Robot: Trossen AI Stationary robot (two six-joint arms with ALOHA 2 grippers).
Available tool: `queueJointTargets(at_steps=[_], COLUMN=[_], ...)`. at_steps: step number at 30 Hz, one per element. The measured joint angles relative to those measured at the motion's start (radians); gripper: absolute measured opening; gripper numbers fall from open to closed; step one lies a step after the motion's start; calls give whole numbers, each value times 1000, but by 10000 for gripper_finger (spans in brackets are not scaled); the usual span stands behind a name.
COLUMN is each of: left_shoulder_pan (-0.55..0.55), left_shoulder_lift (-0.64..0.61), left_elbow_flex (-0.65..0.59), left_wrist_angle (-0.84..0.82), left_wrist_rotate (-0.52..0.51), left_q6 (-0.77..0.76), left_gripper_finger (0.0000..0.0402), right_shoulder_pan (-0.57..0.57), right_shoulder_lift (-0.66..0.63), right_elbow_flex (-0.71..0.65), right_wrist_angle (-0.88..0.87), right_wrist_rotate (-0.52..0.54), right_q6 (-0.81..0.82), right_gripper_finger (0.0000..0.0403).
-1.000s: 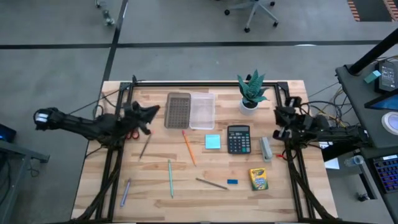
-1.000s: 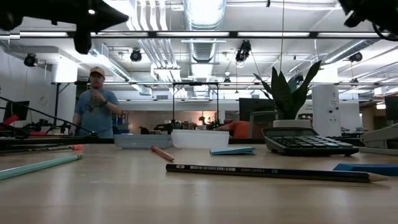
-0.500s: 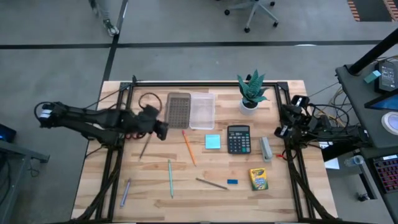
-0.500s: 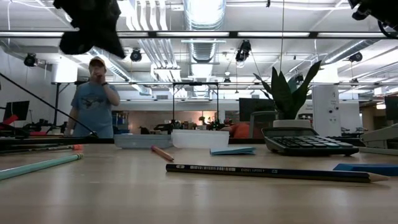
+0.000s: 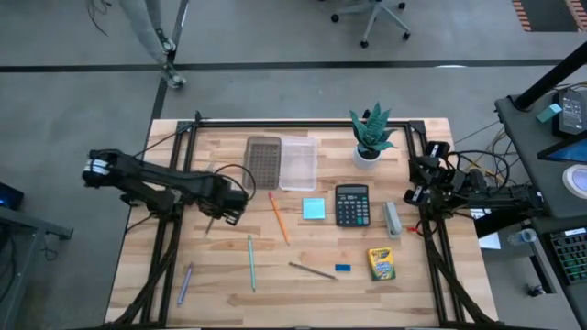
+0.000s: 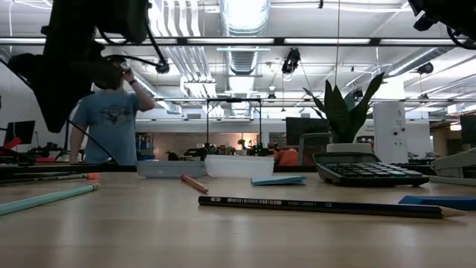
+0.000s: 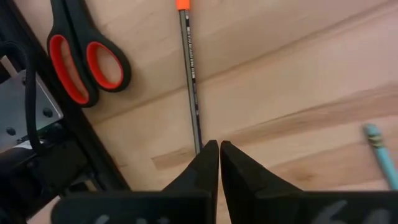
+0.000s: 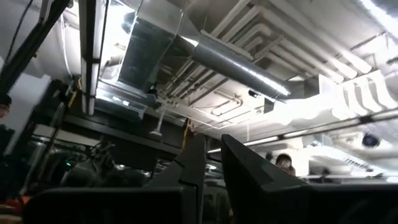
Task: Pack school essentials
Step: Put the top black pencil into the transparent supply box
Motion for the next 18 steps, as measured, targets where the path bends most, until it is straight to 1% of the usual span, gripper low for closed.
queueJointTargets(at_steps=[4,8,12,15,18], left_shoulder_pan=[0,1,1,1,1], left_shoulder_lift=[45,62,54,51,58], left_elbow_flex=[-5,-22,-76,-115,-150], left_wrist_angle=[3,25,137,159,188], left_wrist_rotate=[-9,-59,-70,-70,-75], left_q6=[5,8,4,2,-18], left_gripper_finger=[0,10,49,80,100], right_shoulder_pan=[0,0,0,0,0], right_shoulder_lift=[0,0,0,0,0], right_elbow_flex=[0,0,0,0,0], right_wrist_angle=[-23,-24,-23,-26,-33], right_wrist_rotate=[0,0,0,0,0], right_q6=[34,39,64,65,64], right_gripper_finger=[43,43,43,43,43])
